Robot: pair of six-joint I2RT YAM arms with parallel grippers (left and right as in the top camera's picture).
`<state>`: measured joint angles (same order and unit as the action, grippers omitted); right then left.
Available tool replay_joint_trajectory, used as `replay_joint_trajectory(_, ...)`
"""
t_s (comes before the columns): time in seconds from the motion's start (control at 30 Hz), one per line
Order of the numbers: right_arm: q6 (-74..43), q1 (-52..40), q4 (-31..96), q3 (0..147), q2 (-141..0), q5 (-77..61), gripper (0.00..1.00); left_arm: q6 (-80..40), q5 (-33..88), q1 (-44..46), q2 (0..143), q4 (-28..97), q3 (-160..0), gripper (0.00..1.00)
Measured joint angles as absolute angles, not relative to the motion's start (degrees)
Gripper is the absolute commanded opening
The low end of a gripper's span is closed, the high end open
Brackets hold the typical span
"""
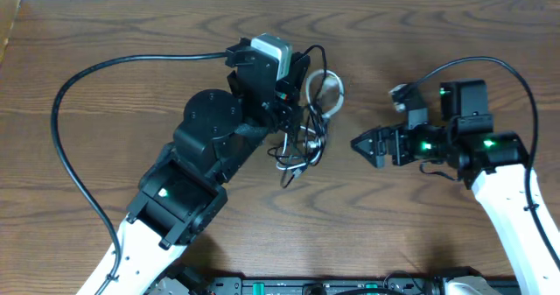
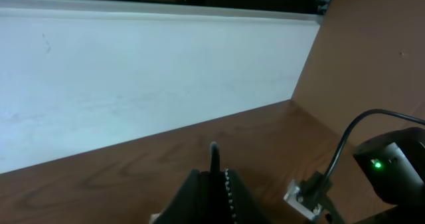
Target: Untangle cables
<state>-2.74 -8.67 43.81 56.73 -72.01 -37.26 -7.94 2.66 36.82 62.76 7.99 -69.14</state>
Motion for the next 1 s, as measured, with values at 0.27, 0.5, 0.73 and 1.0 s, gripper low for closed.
replay_joint_trajectory(0.27, -3.2, -13.3, 38.7, 56.7, -72.3, -37.7, 0.87, -7.9, 2.7, 36.8, 63.3, 7.7, -69.1, 0.09)
replay_joint_trajectory(0.5, -6.2, -18.3, 30.7, 56.5, -76.9, -37.0, 0.81, -7.9, 2.6, 36.9, 63.3, 7.5, -69.1, 0.09)
replay_joint_trajectory(0.73, -10.4, -23.2, 21.6, 56.5, -82.1, -36.8, 0.79, -8.0, 2.7, 36.9, 63.3, 7.5, -69.1, 0.09)
replay_joint_trajectory(1.0, -14.4, -26.7, 17.7, 56.5, -88.3, -34.1, 0.78, -7.9, 2.7, 36.9, 63.3, 7.5, -69.1, 0.09)
